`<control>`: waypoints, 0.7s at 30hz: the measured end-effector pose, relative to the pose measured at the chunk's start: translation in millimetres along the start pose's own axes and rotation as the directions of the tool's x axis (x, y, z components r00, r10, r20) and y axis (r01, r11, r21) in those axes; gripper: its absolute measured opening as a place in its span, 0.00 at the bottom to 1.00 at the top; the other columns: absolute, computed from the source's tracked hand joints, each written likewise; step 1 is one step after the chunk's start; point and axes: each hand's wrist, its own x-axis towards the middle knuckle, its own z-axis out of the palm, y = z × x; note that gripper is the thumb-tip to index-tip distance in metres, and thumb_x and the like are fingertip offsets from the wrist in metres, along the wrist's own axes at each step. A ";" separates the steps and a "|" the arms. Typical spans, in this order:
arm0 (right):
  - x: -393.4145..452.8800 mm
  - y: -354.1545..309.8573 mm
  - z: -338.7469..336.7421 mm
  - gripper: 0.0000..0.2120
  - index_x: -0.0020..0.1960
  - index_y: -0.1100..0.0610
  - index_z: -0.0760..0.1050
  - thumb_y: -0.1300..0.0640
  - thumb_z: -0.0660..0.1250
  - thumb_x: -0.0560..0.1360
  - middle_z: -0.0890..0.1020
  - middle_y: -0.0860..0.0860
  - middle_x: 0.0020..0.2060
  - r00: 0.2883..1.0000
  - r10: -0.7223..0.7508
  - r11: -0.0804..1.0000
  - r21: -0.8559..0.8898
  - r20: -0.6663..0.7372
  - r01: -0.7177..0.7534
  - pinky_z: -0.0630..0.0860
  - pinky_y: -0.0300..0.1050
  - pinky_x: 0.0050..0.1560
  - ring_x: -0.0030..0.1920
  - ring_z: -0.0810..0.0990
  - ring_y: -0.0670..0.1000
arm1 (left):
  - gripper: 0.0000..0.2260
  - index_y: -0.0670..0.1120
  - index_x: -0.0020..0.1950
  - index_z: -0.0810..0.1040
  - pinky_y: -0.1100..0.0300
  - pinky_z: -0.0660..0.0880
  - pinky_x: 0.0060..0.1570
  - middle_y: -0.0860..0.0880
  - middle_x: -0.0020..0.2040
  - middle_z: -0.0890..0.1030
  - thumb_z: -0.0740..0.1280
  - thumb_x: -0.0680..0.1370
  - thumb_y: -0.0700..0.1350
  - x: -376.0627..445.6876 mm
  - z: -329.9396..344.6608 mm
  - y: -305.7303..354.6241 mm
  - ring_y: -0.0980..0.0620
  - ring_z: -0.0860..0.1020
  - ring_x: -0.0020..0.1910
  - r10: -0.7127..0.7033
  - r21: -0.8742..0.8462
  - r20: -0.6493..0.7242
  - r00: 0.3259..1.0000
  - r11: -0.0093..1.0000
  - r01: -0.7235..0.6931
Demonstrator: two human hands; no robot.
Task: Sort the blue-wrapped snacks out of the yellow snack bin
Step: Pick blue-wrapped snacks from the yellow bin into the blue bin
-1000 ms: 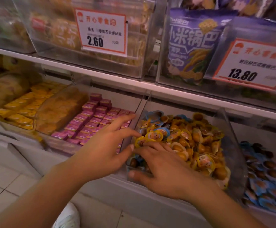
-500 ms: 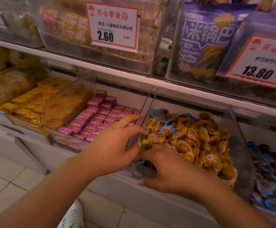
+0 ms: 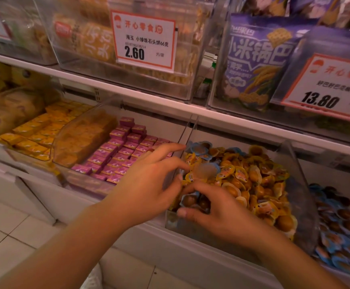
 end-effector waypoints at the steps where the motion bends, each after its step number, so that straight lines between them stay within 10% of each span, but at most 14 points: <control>1: -0.6 -0.7 -2.2 0.10 0.51 0.47 0.77 0.45 0.72 0.74 0.81 0.43 0.44 0.998 0.010 0.997 0.082 -0.059 -0.005 0.78 0.41 0.46 0.46 0.80 0.43 | 0.10 0.52 0.55 0.81 0.48 0.74 0.58 0.55 0.68 0.73 0.64 0.77 0.49 2.3 0.8 5.7 0.51 0.75 0.64 0.011 -0.019 -0.057 0.998 1.000 -0.012; 8: 4.1 5.9 -36.9 0.08 0.43 0.50 0.84 0.48 0.69 0.77 0.85 0.48 0.38 0.707 0.483 0.739 0.674 -0.517 -0.012 0.79 0.37 0.40 0.40 0.83 0.44 | 0.07 0.51 0.54 0.81 0.66 0.74 0.51 0.56 0.53 0.80 0.64 0.79 0.44 13.6 28.8 53.3 0.59 0.78 0.52 -0.101 -0.289 -0.249 0.963 0.957 0.025; 10: 4.1 9.7 -44.5 0.09 0.43 0.49 0.83 0.47 0.69 0.77 0.86 0.49 0.40 0.632 0.593 0.671 0.740 -0.500 -0.044 0.80 0.46 0.48 0.45 0.85 0.50 | 0.07 0.55 0.56 0.79 0.65 0.76 0.43 0.54 0.50 0.82 0.63 0.82 0.47 17.6 41.0 71.3 0.58 0.81 0.46 -0.400 -0.572 -0.079 0.913 0.768 0.287; 11: 2.7 9.7 -46.4 0.09 0.44 0.51 0.83 0.48 0.68 0.77 0.86 0.48 0.41 0.607 0.564 0.727 0.685 -0.559 -0.045 0.79 0.45 0.49 0.46 0.84 0.50 | 0.07 0.53 0.57 0.79 0.61 0.77 0.39 0.50 0.50 0.83 0.63 0.82 0.49 21.6 45.6 79.0 0.55 0.82 0.44 -0.551 -0.740 0.105 0.828 0.513 0.435; 13: -3.4 1.8 -45.2 0.07 0.49 0.51 0.80 0.49 0.66 0.78 0.84 0.42 0.43 0.657 0.289 0.920 0.392 -0.696 0.011 0.75 0.33 0.47 0.46 0.82 0.43 | 0.17 0.46 0.59 0.80 0.55 0.79 0.36 0.42 0.51 0.84 0.60 0.81 0.56 32.5 53.3 88.3 0.46 0.83 0.42 -0.544 -0.816 0.534 0.647 -0.130 0.564; 15: -11.1 -4.8 -38.9 0.11 0.59 0.51 0.78 0.48 0.64 0.80 0.81 0.41 0.50 0.806 -0.099 0.995 -0.039 -0.584 0.095 0.73 0.35 0.54 0.52 0.79 0.41 | 0.25 0.43 0.61 0.80 0.50 0.80 0.48 0.39 0.56 0.83 0.58 0.80 0.61 37.6 54.0 89.0 0.43 0.84 0.49 -0.342 -0.702 0.702 0.624 -0.480 0.527; 17: -14.4 -5.3 -36.2 0.20 0.67 0.53 0.74 0.45 0.60 0.80 0.77 0.46 0.60 0.907 -0.239 0.943 -0.306 -0.346 0.132 0.71 0.44 0.62 0.61 0.74 0.45 | 0.24 0.41 0.62 0.80 0.49 0.77 0.57 0.40 0.57 0.83 0.59 0.80 0.59 41.3 51.0 81.6 0.43 0.82 0.55 -0.334 -0.688 0.698 0.634 -0.561 0.461; 21: -18.3 -1.7 -49.3 0.22 0.68 0.52 0.75 0.50 0.59 0.76 0.75 0.44 0.65 0.937 -0.130 0.992 -0.039 -0.324 0.124 0.66 0.42 0.69 0.68 0.71 0.44 | 0.15 0.41 0.55 0.80 0.58 0.79 0.34 0.42 0.44 0.83 0.67 0.72 0.45 47.0 43.1 67.5 0.48 0.82 0.37 -0.482 -0.793 0.608 0.632 -0.405 0.454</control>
